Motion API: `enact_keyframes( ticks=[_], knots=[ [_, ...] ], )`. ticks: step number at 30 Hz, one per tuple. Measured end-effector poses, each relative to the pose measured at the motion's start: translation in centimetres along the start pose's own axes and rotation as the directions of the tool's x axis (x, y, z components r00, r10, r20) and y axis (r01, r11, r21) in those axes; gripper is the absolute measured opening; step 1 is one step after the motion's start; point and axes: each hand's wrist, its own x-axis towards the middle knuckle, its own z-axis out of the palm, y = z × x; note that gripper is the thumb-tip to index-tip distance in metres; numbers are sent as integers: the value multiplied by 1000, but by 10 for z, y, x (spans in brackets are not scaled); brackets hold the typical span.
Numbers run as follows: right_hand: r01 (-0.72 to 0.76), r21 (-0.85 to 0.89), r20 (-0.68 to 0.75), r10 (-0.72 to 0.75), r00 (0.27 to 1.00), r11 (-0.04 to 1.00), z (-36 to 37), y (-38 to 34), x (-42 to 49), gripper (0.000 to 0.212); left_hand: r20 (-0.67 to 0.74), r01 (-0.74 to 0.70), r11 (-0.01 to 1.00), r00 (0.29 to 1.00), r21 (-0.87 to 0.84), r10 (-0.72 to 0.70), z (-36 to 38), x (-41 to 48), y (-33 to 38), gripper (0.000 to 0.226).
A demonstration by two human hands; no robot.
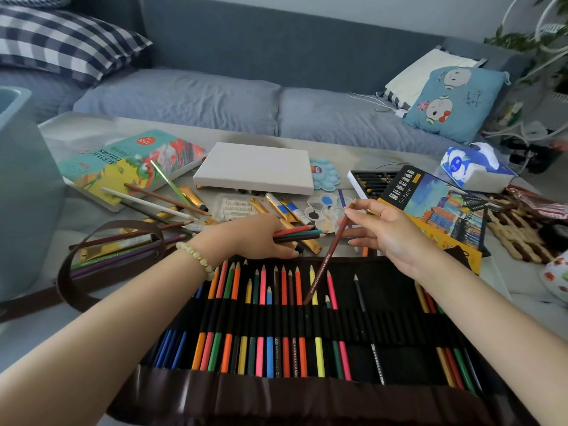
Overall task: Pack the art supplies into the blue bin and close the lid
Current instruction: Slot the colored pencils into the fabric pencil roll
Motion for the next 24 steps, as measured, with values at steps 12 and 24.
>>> enact_keyframes(
  ticks=[12, 24],
  knots=[
    [4, -99, 66, 3, 998, 995, 13, -14, 9, 5, 51, -38, 989, 998, -140, 46, -5, -6, -5, 15],
    [-37, -146, 100, 52, 994, 989, 13, -31, 17, 10, 176, 79, 834, 984, -546, 23, -20, -17, -11, 12]
  ],
)
